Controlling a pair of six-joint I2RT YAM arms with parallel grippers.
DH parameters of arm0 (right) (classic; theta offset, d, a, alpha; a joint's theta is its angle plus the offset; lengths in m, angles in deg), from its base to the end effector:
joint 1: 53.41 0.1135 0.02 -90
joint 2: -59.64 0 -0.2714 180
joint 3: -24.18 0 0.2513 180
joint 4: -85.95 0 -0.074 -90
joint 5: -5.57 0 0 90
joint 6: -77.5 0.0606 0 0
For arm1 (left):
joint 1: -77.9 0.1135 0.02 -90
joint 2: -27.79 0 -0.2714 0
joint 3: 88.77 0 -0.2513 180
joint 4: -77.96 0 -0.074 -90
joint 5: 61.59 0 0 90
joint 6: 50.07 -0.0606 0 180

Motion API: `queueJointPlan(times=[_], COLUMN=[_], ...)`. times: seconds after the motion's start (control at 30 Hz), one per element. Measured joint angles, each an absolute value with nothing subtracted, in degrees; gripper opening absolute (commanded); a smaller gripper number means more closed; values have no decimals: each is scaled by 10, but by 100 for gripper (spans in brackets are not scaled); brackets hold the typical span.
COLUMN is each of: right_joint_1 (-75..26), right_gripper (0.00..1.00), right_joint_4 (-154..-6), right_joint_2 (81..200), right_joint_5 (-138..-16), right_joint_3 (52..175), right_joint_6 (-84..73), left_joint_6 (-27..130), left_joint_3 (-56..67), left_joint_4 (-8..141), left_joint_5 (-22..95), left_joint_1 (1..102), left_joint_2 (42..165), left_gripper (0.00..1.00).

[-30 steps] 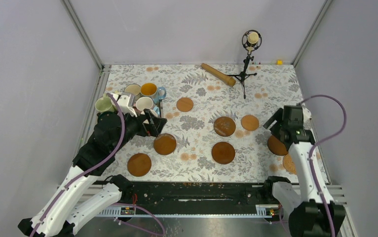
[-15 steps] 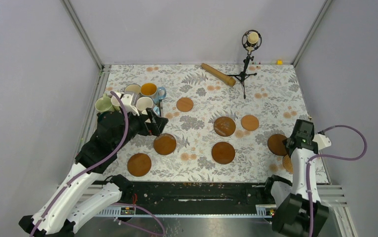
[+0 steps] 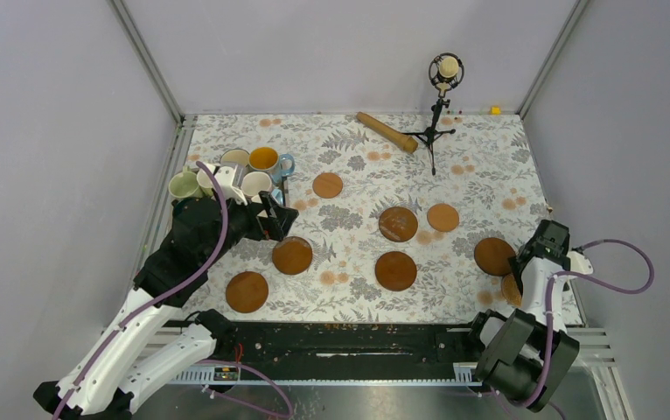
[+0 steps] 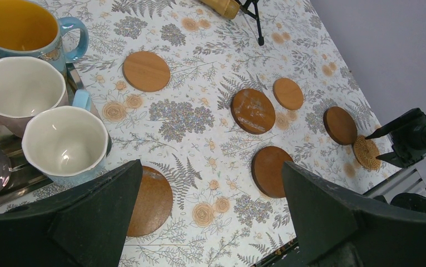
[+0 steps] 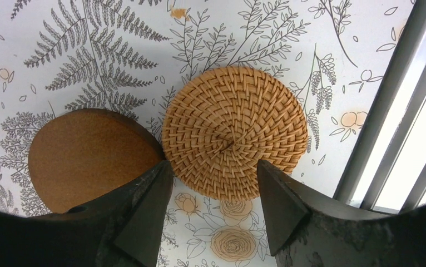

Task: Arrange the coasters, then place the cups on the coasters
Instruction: Move the coaster to the center of the board.

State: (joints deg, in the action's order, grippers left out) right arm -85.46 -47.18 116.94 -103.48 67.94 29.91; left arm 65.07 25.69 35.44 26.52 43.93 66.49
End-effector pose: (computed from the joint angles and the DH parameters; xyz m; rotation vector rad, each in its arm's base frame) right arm 0.1442 -0.1136 0.1689 1.6493 1.9819 -0.3690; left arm 0.1355 -0.0888 0.3603 0.1226 1.8970 -0.6833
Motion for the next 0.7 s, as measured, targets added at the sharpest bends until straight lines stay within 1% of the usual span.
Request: queueJointPlan(times=[0.17,0.43,0.7], right_joint_1=[-869,-884,-887], right_gripper=[59,58,54], right_joint_4=[-490,-515,-520], right_joint_2=[1177,1201,1212], right_joint_5=[-1033,-1028,-1014], right_joint_3=[673,658,660], right_joint_6=[297,297,298], left_joint_6=[651,651,651], left_joint_3=[257,257,257], left_joint_4=[355,355,355], left_joint_5=[265,265,265], left_joint_1=[439,439,439], left_joint_2=[665,665,665], left_gripper=[99,99,99])
